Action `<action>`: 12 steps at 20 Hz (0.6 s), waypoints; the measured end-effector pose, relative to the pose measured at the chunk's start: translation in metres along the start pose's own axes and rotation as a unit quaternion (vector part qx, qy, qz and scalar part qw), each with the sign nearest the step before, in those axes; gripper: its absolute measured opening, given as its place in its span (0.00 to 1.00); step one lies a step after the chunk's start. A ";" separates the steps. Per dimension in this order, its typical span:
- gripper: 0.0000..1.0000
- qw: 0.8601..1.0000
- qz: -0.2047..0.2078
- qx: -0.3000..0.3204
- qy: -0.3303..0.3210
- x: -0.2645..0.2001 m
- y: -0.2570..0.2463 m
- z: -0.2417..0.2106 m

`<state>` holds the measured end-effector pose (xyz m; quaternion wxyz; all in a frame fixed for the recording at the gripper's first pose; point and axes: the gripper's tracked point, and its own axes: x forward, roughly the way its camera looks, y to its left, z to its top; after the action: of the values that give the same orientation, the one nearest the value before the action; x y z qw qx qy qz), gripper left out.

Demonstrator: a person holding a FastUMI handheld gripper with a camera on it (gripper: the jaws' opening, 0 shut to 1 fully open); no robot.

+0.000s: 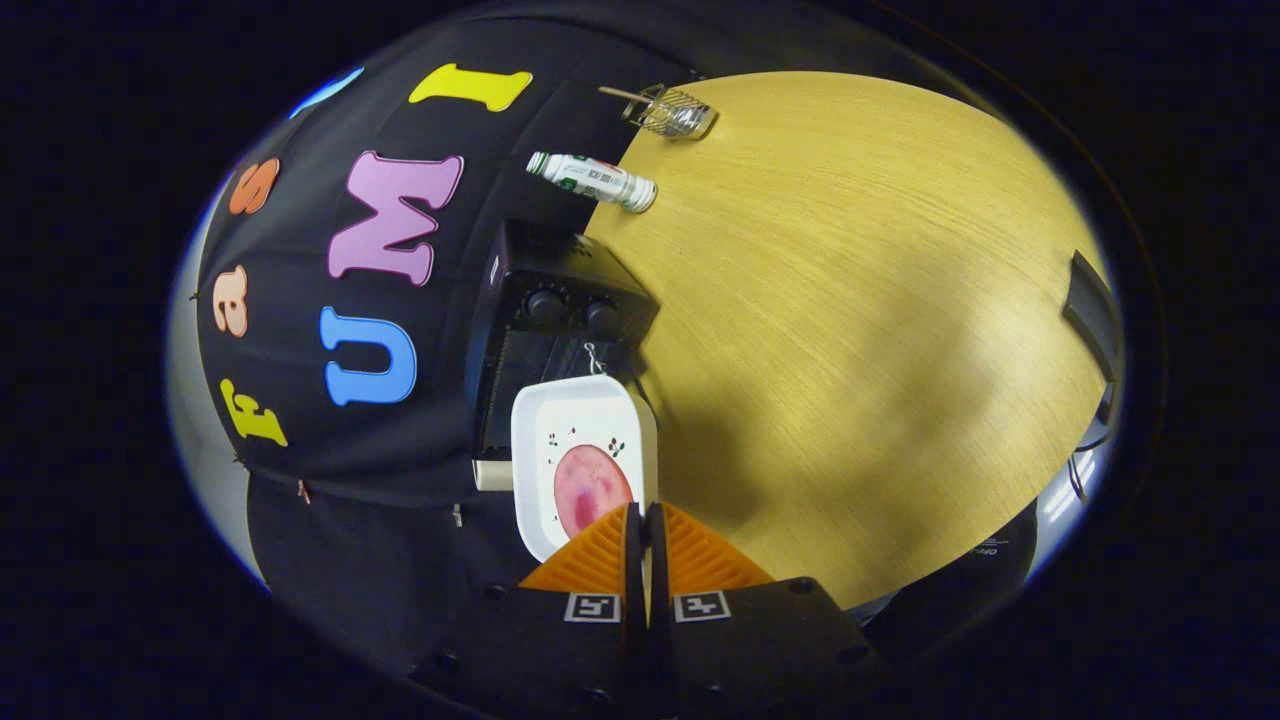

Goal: Open the toaster oven, put the food inside, and close the toaster oven door.

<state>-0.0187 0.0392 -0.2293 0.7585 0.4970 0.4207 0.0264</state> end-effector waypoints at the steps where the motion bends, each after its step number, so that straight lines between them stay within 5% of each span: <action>1: 0.05 1.000 0.000 -0.009 0.006 0.010 0.007 -0.005; 12: 0.05 1.000 0.009 0.010 0.005 0.140 0.065 -0.017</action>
<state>0.0844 0.1488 -0.2670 0.7512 0.5084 0.4198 0.0314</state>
